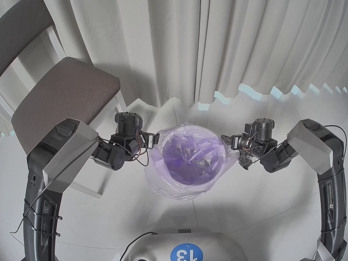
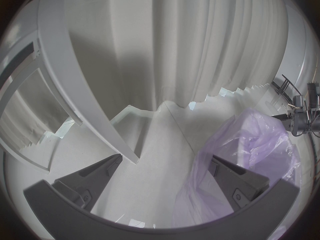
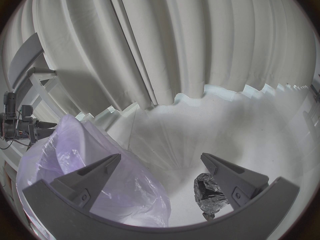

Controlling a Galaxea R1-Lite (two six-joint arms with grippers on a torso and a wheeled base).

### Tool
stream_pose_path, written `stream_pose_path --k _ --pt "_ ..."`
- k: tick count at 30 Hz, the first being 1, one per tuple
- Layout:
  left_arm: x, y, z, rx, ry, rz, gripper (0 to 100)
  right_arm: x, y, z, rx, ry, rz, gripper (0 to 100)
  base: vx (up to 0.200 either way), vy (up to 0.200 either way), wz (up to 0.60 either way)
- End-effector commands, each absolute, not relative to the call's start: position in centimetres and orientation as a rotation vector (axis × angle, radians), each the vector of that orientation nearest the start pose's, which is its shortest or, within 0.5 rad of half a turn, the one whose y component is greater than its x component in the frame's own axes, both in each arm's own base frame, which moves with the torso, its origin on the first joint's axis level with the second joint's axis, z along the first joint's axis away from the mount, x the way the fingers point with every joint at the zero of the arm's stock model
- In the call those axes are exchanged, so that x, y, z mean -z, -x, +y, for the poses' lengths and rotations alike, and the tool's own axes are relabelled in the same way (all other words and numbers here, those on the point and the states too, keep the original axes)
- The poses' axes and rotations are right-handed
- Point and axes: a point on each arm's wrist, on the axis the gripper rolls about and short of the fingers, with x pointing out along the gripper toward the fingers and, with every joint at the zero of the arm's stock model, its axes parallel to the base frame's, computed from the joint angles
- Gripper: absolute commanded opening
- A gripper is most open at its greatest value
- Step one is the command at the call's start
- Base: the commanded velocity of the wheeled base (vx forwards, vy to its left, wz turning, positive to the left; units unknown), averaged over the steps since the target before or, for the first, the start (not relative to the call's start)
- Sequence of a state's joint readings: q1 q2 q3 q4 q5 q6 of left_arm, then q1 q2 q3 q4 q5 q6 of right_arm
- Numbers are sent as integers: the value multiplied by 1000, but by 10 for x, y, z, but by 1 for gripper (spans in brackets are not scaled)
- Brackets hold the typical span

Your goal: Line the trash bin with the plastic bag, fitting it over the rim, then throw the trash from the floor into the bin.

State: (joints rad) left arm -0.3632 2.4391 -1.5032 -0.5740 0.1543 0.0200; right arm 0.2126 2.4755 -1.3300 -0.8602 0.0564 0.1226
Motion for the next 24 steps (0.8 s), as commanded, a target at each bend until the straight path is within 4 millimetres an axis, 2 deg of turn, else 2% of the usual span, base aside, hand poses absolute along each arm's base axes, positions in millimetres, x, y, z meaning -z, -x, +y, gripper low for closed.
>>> stream_pose_path --k 1,7,8,10,14,18,24 --pt "-84 -441 -169 222 -96 313 100 -58 -446 97 -251 -99 280 100 0 0 0" --pt "-79 -427 -169 236 -99 316 100 -59 -423 92 -250 -86 332 100 0 0 0" --pt "-76 -420 -170 245 -103 328 100 -53 -415 91 -248 -83 361 100 0 0 0" --pt "-75 -415 -170 251 -105 333 100 -48 -410 90 -247 -82 372 100 0 0 0" --pt "-73 -391 -178 288 -98 355 100 -32 -397 88 -249 -78 384 100 0 0 0" --pt "-76 -372 -185 315 -112 369 100 -27 -394 87 -254 -77 384 100 0 0 0" --pt "-75 -357 -177 310 -125 393 100 -17 -389 93 -269 -72 417 100 0 0 0"
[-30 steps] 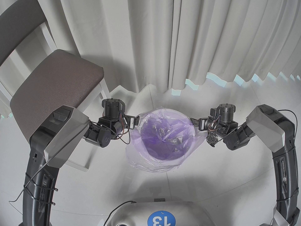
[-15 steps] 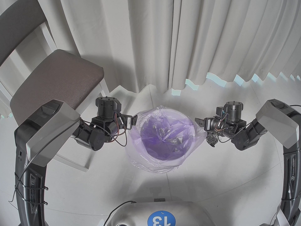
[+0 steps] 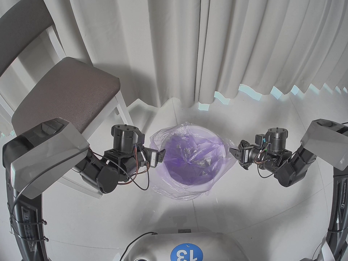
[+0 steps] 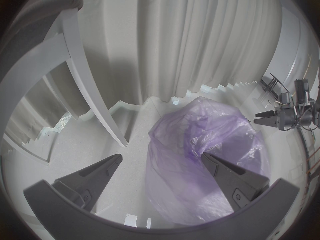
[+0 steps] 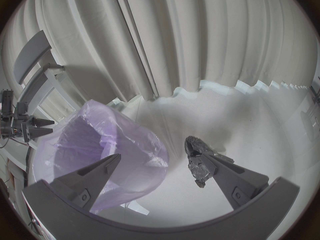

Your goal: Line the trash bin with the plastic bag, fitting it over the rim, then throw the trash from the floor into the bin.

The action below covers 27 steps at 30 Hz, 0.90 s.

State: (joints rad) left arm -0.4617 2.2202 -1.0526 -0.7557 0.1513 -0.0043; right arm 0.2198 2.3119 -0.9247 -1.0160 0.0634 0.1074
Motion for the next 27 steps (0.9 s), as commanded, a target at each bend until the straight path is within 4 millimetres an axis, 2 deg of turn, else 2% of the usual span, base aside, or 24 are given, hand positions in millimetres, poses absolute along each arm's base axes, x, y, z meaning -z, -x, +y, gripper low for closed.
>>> stream_pose_path --k 1,8,14,27 --pt "-74 -356 -176 309 -125 398 100 -15 -389 93 -268 -70 423 100 0 0 0" --pt "-56 -343 -173 317 -142 426 100 -3 -392 93 -268 -71 414 100 0 0 0" --pt "-50 -338 -170 318 -147 451 100 0 -392 92 -266 -71 418 100 0 0 0" --pt "-25 -341 -165 300 -150 477 100 3 -394 89 -259 -73 407 100 0 0 0"
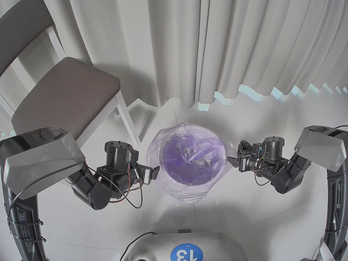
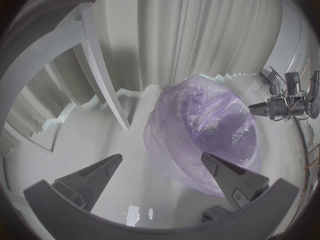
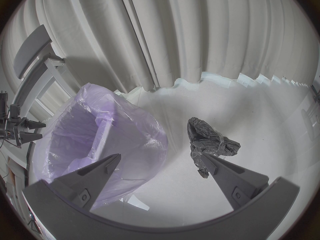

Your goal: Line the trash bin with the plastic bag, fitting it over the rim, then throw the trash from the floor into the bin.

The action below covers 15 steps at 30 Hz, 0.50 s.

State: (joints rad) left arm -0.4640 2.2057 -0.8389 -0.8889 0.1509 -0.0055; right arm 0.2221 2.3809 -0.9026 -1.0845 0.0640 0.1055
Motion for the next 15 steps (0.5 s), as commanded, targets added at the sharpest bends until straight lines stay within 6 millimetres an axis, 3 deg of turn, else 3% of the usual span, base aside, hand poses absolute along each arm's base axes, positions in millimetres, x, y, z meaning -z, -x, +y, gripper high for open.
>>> stream_pose_path --k 1,15 --pt "-22 -342 -165 299 -151 477 100 4 -394 89 -258 -74 406 100 0 0 0" --pt "17 -354 -162 284 -147 517 100 14 -404 83 -241 -78 403 100 0 0 0"
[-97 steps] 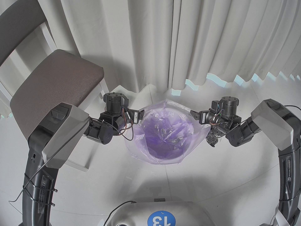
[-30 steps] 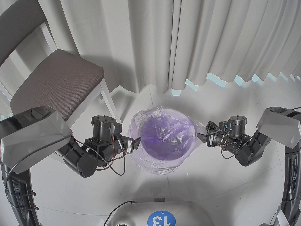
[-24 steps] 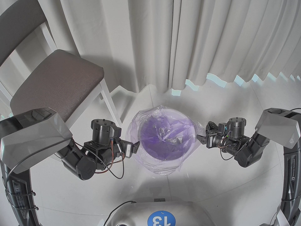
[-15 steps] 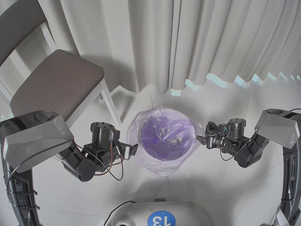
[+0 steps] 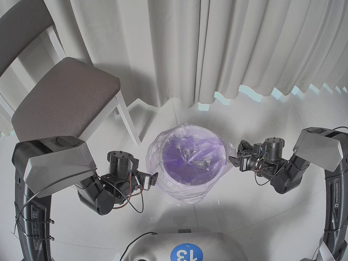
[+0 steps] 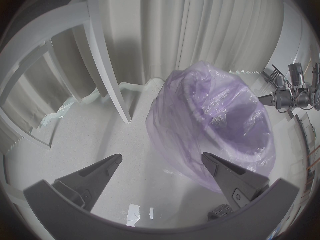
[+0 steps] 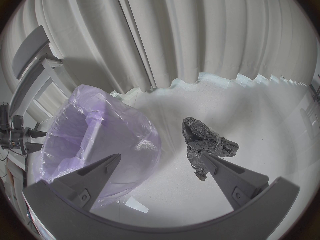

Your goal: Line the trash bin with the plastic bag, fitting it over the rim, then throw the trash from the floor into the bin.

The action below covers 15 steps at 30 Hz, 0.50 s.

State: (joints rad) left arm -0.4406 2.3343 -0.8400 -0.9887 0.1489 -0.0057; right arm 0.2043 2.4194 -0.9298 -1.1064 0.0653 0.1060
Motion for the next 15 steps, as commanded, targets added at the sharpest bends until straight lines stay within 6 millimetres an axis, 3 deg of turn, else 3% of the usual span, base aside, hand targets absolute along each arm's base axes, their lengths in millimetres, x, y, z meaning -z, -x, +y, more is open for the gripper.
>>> stream_pose_path --k 1,7,15 --pt "22 -356 -163 284 -145 516 100 15 -406 83 -239 -79 402 100 0 0 0" --pt "53 -378 -168 267 -146 493 100 22 -413 84 -238 -80 399 100 0 0 0" --pt "59 -400 -169 247 -132 449 100 28 -424 85 -238 -82 383 100 0 0 0"
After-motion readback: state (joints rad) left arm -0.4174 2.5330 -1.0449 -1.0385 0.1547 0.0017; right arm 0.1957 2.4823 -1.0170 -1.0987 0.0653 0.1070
